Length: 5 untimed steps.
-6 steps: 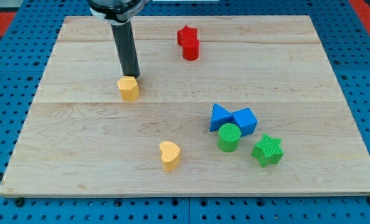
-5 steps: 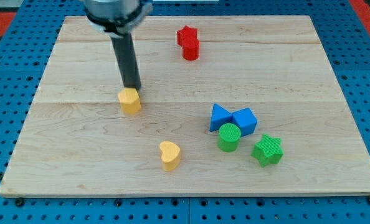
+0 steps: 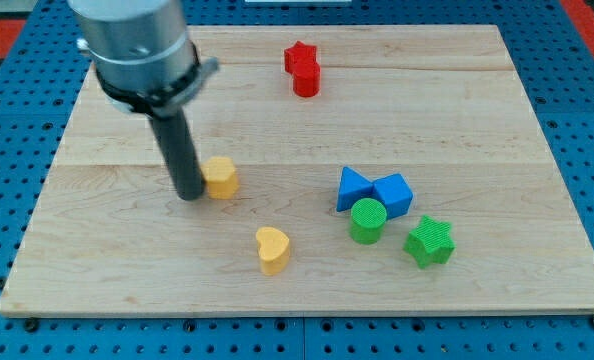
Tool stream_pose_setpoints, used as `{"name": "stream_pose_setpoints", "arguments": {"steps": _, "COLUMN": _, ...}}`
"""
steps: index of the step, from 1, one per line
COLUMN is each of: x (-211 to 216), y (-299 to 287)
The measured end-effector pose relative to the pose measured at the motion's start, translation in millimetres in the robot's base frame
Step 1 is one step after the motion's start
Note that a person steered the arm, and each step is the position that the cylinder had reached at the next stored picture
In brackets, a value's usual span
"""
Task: Push the hexagon into the heart
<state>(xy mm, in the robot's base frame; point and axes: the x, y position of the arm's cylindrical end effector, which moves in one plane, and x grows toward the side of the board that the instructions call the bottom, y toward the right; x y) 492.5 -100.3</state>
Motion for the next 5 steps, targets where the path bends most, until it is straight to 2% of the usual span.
{"name": "stream_pose_setpoints", "arguments": {"steps": 1, "x": -13.8, "y": -26.9}}
{"name": "stream_pose_setpoints", "arguments": {"steps": 3, "x": -63.0, "y": 11.4}}
{"name": "stream_pose_setpoints", "arguments": {"steps": 4, "x": -37.1, "y": 19.6}}
{"name": "stream_pose_setpoints", "arguments": {"steps": 5, "x": 10.3, "y": 19.6}}
